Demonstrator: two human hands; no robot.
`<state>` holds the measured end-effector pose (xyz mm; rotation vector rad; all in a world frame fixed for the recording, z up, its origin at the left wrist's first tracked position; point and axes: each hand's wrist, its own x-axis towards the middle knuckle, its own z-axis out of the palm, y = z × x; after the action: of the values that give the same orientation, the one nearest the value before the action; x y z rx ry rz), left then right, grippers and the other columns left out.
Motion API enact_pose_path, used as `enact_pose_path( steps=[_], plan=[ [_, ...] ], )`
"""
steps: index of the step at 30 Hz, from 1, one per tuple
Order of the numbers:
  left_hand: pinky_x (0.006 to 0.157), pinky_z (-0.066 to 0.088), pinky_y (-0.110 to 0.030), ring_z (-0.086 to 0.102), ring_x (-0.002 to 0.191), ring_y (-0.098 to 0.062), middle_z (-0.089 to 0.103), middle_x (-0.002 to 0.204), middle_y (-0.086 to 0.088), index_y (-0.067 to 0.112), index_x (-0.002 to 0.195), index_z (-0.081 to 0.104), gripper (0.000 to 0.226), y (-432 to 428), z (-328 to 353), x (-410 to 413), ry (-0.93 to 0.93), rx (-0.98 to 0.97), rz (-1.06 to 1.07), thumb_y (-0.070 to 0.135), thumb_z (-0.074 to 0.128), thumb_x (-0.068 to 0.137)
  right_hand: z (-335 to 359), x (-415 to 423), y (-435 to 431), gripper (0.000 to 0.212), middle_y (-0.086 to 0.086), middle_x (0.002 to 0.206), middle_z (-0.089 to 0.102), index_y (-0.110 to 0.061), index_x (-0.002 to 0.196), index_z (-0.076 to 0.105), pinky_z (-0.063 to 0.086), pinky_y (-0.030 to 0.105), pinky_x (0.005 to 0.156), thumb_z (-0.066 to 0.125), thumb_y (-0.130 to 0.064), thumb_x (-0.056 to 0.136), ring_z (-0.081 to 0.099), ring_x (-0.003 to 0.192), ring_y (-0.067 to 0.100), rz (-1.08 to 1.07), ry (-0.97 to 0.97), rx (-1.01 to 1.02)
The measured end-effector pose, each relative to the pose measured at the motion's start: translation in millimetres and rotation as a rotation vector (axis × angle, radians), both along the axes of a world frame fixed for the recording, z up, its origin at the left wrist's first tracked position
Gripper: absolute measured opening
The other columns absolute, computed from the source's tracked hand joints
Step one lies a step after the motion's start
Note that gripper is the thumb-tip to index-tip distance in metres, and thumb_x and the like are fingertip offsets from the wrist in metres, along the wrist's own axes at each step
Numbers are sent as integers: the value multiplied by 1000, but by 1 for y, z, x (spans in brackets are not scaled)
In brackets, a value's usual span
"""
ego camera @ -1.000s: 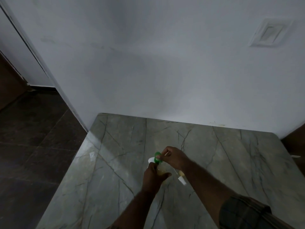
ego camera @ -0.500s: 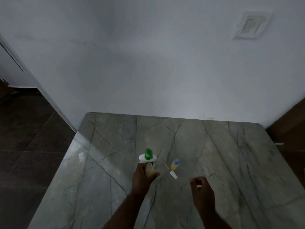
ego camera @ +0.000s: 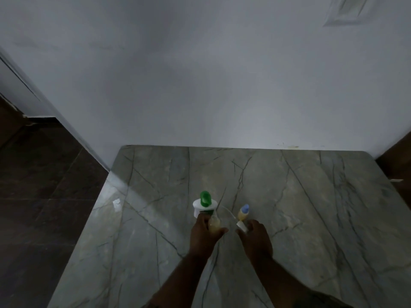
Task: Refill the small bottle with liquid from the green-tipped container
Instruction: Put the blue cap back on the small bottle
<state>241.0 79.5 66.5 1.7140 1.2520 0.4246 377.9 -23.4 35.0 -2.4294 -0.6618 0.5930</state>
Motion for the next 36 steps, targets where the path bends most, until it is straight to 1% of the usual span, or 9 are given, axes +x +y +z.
enact_pose_path(
  steps=[3, 7, 13, 16, 18, 20, 23, 29, 36],
  plan=[
    [57, 45, -8, 58, 75, -2, 60, 84, 14, 36, 85, 47, 50, -2, 5, -2, -5, 18, 3, 36, 91, 61, -8, -1, 7, 37, 3, 105, 57, -27, 111, 59, 47, 34, 79, 62, -50, 83, 58, 95, 25, -59, 12, 6],
    [56, 44, -7, 57, 75, 2, 60, 85, 14, 37, 85, 47, 49, -4, 8, -5, -3, -1, 9, 35, 91, 63, -15, -2, 8, 35, 4, 107, 57, -23, 114, 59, 47, 34, 80, 53, -49, 91, 59, 95, 24, -26, -35, -35],
    [58, 44, -11, 59, 79, -3, 60, 89, 12, 31, 91, 50, 47, -10, 7, -3, 4, -40, -6, 34, 89, 65, 7, -18, -27, 16, -8, 85, 65, -32, 91, 52, 54, 34, 70, 60, -45, 88, 65, 81, 16, -22, 47, 84],
    [66, 44, -11, 61, 87, -7, 63, 96, 9, 21, 99, 54, 46, -14, 7, 3, -14, -81, 5, 27, 88, 68, 31, -19, -56, 16, -16, 93, 69, -38, 105, 59, 51, 11, 68, 63, -37, 90, 67, 85, 3, 24, 56, 284],
    [64, 41, -9, 59, 86, -5, 62, 94, 12, 24, 97, 53, 44, -18, 9, 8, -29, -98, 22, 23, 87, 69, 51, -15, -66, 24, -16, 103, 68, -33, 114, 64, 49, 4, 71, 64, -25, 90, 66, 93, 0, 11, 18, 396],
    [62, 39, -9, 55, 83, 0, 58, 92, 15, 27, 96, 50, 45, -20, 10, 13, -30, -104, 0, 22, 87, 70, 70, -9, -64, 26, -14, 104, 67, -31, 111, 66, 50, 5, 74, 66, -17, 89, 65, 96, -2, 12, -9, 496],
    [62, 37, -9, 52, 80, 3, 55, 89, 17, 27, 95, 48, 45, -25, 11, 20, -30, -95, 3, 21, 86, 71, 96, -1, -48, 20, -12, 100, 67, -24, 107, 68, 51, 12, 76, 68, -20, 87, 64, 93, -2, 136, -115, 544],
    [59, 43, -10, 60, 80, -2, 62, 88, 13, 37, 86, 47, 45, -29, 12, 22, -63, -85, 21, 20, 86, 71, 109, -1, -32, 18, -11, 92, 64, -24, 104, 70, 55, 27, 72, 68, -26, 86, 62, 82, 3, 368, -185, 411],
    [61, 38, -9, 54, 80, 4, 56, 88, 17, 33, 93, 46, 49, -27, 13, 20, -41, -57, 14, 22, 87, 69, 120, 11, -30, 18, -13, 95, 62, -25, 104, 69, 56, 24, 68, 66, -24, 87, 62, 85, 1, 349, -211, 450]
  ],
)
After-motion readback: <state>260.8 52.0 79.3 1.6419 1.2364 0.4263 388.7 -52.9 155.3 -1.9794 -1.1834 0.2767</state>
